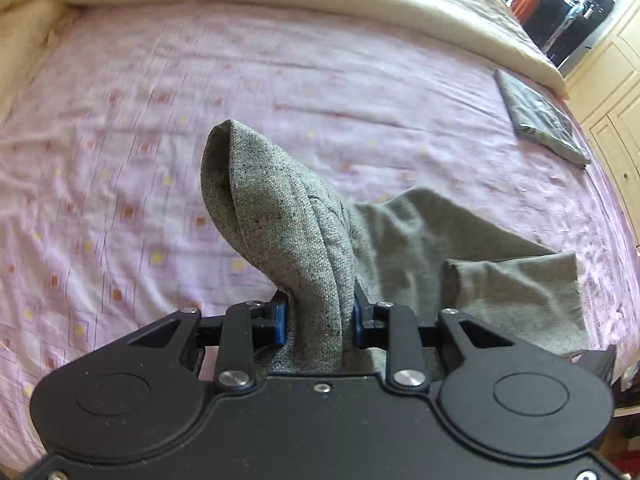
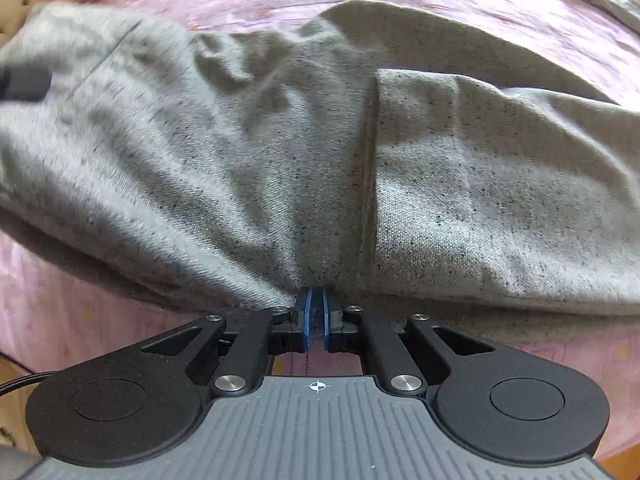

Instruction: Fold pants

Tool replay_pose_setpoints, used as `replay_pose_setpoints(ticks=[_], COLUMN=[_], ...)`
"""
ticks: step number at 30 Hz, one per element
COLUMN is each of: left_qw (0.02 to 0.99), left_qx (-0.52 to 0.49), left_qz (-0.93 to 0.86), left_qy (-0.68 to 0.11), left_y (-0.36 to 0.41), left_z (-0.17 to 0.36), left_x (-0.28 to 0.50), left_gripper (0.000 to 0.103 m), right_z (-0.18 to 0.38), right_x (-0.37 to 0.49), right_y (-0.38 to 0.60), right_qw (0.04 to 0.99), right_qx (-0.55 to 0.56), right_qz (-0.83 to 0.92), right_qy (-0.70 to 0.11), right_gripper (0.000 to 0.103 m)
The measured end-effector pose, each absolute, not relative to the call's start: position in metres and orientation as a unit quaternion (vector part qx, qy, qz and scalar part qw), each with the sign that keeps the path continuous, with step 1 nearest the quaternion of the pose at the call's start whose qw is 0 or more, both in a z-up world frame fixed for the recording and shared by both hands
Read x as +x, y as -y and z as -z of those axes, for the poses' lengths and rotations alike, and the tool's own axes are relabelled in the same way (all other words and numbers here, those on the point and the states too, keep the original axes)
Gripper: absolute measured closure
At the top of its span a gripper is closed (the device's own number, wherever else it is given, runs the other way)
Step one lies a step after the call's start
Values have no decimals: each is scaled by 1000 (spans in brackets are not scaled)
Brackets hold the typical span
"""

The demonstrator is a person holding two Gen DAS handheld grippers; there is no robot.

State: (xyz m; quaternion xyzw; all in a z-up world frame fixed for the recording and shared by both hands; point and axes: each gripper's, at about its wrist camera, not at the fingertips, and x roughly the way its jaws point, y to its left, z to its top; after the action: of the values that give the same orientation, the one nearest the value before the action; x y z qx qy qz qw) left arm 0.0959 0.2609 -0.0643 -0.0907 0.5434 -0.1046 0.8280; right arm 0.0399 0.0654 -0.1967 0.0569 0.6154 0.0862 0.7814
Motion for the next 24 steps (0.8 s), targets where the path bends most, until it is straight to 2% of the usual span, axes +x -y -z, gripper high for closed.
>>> replay_pose_setpoints(ticks=[4, 10, 13, 14, 18, 22, 24], left_qw=[846, 858, 851, 845, 812, 813, 819], left_qx=[-53, -2, 5, 2, -34, -14, 3], left_qz=[112, 137, 163, 171, 190, 166, 130], left_qy=[-518, -494, -499, -506, -551, -558, -559], left_y=[-216, -112, -42, -20, 44, 51, 36], left_z=[26, -13, 0, 11, 50, 55, 59], left_x=[90, 88, 92, 94, 96, 79, 76], left_gripper=[69, 74, 72, 70, 69, 64, 56], right_z=[172, 150, 152, 152, 154, 145, 139], right_x=[30, 16, 16, 16, 18, 26, 32], right_y=[-19, 69, 114, 131, 172, 201, 211], right_qw=[786, 799, 801, 803, 811, 828, 839], right_qx=[139, 163, 170, 170, 151, 116, 119], right_qz=[-126, -132, -104, -93, -69, -60, -58], right_qy=[-590, -563, -564, -564, -562, -545, -527], right_gripper=[97, 97, 97, 97, 97, 96, 94])
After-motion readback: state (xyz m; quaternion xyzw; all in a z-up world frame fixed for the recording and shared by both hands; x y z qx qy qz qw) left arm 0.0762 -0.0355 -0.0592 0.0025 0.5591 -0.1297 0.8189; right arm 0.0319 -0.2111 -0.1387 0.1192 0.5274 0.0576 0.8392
